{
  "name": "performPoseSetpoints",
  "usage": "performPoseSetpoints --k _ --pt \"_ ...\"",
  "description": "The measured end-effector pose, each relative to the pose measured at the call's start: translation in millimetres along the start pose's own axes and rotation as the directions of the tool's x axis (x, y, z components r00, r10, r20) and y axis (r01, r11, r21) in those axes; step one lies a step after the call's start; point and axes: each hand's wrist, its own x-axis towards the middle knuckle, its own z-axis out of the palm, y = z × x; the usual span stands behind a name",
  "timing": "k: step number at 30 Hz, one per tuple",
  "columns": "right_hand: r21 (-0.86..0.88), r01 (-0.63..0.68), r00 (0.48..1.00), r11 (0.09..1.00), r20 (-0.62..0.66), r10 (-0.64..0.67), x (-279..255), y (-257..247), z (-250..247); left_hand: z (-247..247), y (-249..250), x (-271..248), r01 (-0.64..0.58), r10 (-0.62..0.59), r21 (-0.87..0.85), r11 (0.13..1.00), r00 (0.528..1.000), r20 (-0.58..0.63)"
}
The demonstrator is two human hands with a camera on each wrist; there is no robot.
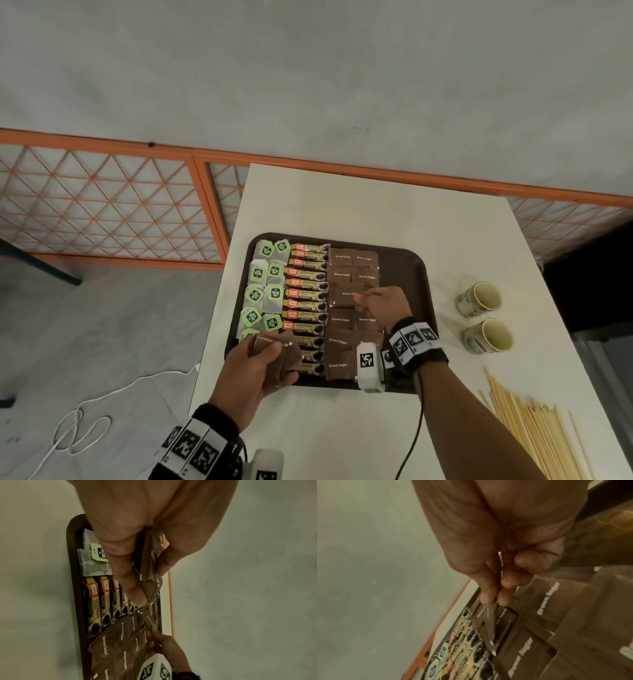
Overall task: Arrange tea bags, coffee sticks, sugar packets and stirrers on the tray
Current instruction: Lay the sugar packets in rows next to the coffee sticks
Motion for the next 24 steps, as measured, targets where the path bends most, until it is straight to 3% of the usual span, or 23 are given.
performPoseSetpoints --k 9,13,15,16,18,19,21,24 --pt "-0.220 -0.048 0.996 0.974 -0.081 0.030 14 -3 12 3 15 -3 0.040 -0.036 -0.128 0.991 0.999 0.035" --pt "-0.218 0.092 0.988 0.972 -0.101 -0.116 -12 -13 4 11 20 -6 0.014 -0.006 -0.142 0.990 0.998 0.059" --pt "-0.181 0.241 0.970 0.954 0.014 -0.242 -41 -24 -4 18 20 -6 -0.012 0.021 -0.104 0.994 0.997 0.080" --pt "-0.156 0.308 0.948 0.938 0.134 -0.289 -59 -30 -9 23 20 -5 -0.029 0.036 -0.075 0.997 0.995 0.096" --pt "-0.106 0.397 0.858 0.912 0.396 -0.327 -91 -36 -15 35 19 -4 -0.046 0.049 -0.028 0.999 0.990 0.129" --pt "-0.079 0.433 0.815 0.898 0.461 -0.352 -101 -35 -17 42 17 -4 -0.046 0.048 -0.015 0.999 0.988 0.146" --pt "-0.012 0.480 0.798 0.877 0.421 -0.431 -109 -30 -26 54 14 -2 -0.041 0.042 -0.006 0.999 0.984 0.171" --pt "0.103 0.422 0.847 0.901 0.309 -0.432 -104 -18 -49 68 11 -2 -0.030 0.041 -0.071 0.997 0.988 0.152"
